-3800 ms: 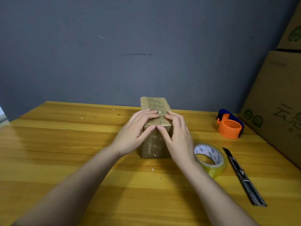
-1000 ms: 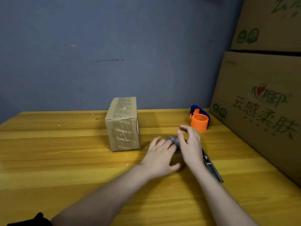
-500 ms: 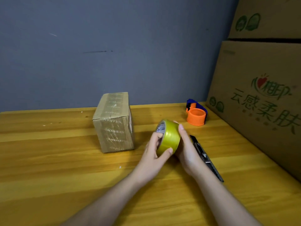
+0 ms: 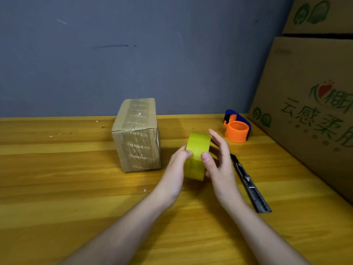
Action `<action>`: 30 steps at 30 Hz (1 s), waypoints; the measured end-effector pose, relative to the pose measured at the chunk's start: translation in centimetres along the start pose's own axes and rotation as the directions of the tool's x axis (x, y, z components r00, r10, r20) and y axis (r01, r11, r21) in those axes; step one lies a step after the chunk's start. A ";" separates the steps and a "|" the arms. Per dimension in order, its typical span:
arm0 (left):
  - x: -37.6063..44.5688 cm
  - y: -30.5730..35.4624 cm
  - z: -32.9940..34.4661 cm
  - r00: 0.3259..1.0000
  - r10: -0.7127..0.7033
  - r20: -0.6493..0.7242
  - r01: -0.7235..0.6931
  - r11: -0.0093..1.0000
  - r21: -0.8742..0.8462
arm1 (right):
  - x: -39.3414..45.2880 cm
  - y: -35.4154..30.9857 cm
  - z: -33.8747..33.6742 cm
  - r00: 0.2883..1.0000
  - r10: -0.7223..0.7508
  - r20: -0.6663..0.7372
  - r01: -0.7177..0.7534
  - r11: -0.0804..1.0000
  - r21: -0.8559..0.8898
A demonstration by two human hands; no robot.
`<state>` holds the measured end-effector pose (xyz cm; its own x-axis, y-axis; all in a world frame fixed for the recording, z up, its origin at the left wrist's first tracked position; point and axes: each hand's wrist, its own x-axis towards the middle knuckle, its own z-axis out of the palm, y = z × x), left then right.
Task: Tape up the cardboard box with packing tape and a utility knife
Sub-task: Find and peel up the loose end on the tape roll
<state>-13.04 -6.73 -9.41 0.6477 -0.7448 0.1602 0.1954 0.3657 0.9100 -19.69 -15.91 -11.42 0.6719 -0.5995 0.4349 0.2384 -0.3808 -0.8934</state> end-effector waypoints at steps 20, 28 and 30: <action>-0.2 0.3 0.3 0.996 0.014 0.093 -0.020 0.998 0.063 | -0.3 -1.6 0.5 0.997 0.076 -0.013 -0.073 0.982 0.173; -0.3 0.7 0.6 0.995 -0.036 0.088 0.032 0.998 0.047 | -0.5 -1.4 0.4 0.999 0.034 -0.007 -0.033 0.993 0.112; -0.3 0.7 0.6 0.994 -0.039 0.105 0.032 0.997 0.067 | -0.5 -1.3 0.4 0.999 0.034 -0.017 -0.032 0.993 0.117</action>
<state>-13.54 -6.54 -8.57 0.5588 -0.8129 0.1642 0.1664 0.3038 0.9381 -20.08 -14.84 -10.49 0.6679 -0.6237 0.4061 0.2971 -0.2768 -0.9138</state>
